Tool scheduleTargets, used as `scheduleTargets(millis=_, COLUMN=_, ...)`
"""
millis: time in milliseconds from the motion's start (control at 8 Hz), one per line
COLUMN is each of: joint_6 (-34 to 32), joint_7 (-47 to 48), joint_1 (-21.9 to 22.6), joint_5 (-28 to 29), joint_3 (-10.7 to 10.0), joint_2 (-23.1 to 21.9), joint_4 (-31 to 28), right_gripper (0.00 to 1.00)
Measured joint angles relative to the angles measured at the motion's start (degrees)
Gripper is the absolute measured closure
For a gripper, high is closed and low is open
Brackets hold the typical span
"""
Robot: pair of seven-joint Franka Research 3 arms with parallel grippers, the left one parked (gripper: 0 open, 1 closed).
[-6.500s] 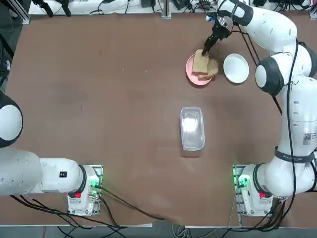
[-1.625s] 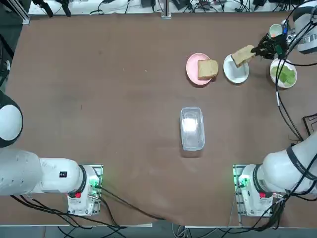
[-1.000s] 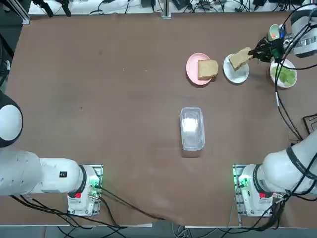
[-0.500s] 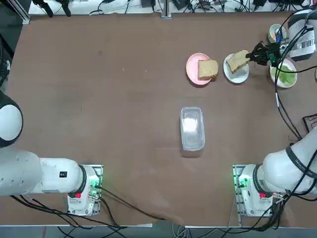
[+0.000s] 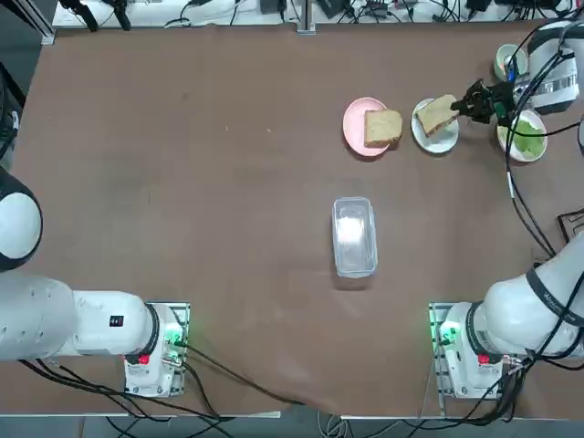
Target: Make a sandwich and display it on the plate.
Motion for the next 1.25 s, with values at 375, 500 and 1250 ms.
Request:
scheduleTargets(millis=375, joint_6=-0.4, joint_7=-3.5, joint_1=0.0, joint_5=0.0, joint_3=0.0, joint_2=1.4, joint_4=0.3, right_gripper=0.45)
scheduleTargets(millis=500, joint_6=-0.4, joint_7=-3.7, joint_1=0.0, joint_5=0.0, joint_3=0.0, joint_2=1.4, joint_4=0.5, right_gripper=0.27)
scheduleTargets(millis=1250, joint_6=-3.1, joint_7=-4.1, joint_1=-0.3, joint_5=-18.7, joint_3=-3.0, joint_2=-3.2, joint_4=8.0, right_gripper=0.0)
